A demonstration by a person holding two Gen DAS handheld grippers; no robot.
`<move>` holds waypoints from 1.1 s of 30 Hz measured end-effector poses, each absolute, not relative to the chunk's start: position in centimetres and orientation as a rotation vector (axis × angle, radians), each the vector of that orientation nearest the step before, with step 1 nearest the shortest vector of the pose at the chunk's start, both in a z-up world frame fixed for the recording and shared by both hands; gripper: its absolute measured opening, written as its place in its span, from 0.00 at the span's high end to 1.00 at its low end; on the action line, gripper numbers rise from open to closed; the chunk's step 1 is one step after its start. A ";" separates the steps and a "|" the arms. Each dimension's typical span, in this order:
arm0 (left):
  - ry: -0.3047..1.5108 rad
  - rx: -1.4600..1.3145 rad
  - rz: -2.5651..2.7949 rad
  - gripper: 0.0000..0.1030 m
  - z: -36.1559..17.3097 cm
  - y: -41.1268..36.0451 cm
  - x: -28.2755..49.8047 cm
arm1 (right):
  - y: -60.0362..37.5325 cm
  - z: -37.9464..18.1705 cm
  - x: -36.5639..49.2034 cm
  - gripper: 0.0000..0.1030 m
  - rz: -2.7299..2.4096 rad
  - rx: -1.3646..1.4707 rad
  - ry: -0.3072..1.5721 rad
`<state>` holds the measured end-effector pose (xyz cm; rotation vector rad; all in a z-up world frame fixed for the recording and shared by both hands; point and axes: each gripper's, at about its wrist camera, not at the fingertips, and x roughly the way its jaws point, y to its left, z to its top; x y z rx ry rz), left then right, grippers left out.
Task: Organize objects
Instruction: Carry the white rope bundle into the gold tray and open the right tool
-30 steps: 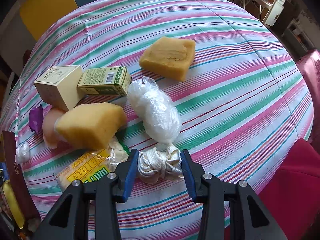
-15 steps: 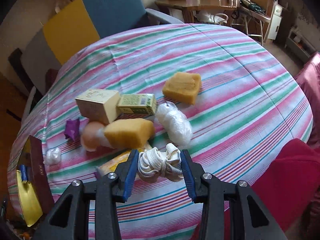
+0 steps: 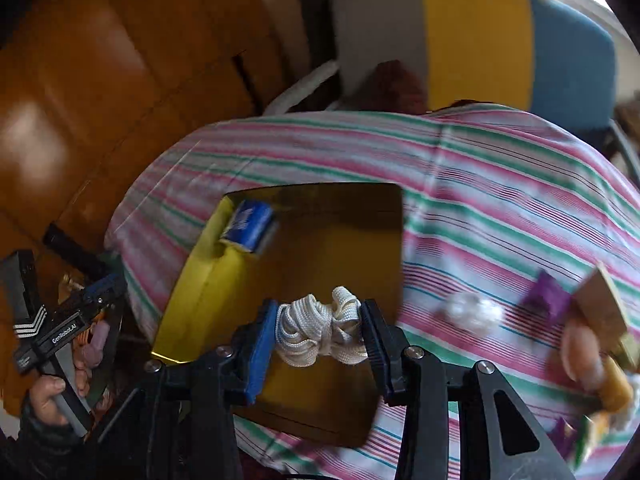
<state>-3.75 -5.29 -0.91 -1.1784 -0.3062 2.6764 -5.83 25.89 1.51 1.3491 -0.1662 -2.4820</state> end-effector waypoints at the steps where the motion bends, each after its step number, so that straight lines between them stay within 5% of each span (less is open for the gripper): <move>1: -0.313 -1.189 2.678 0.44 -1.1 -5.7 -3.6 | 23.6 0.7 -7.0 0.58 -2.445 1.361 -0.137; 12: -0.392 -1.240 2.670 0.44 -2.7 -8.3 -3.5 | 12.6 -7.6 -15.7 0.57 -2.305 1.572 -0.161; 16: -0.387 -1.258 2.664 0.44 -3.1 -8.2 -3.5 | 11.5 -8.5 -16.9 0.54 -2.295 1.590 -0.188; 18: -0.382 -1.261 2.663 0.44 -3.1 -8.1 -3.6 | 11.5 -8.7 -17.3 0.42 -2.282 1.573 -0.241; 21: -0.364 -1.256 2.668 0.44 -3.1 -7.8 -3.5 | 12.1 -8.3 -17.1 0.33 -2.292 1.535 -0.286; 33: -0.296 -1.262 2.604 0.45 -2.3 -4.8 -3.6 | 22.3 -2.4 -9.1 0.24 -2.488 1.300 -0.302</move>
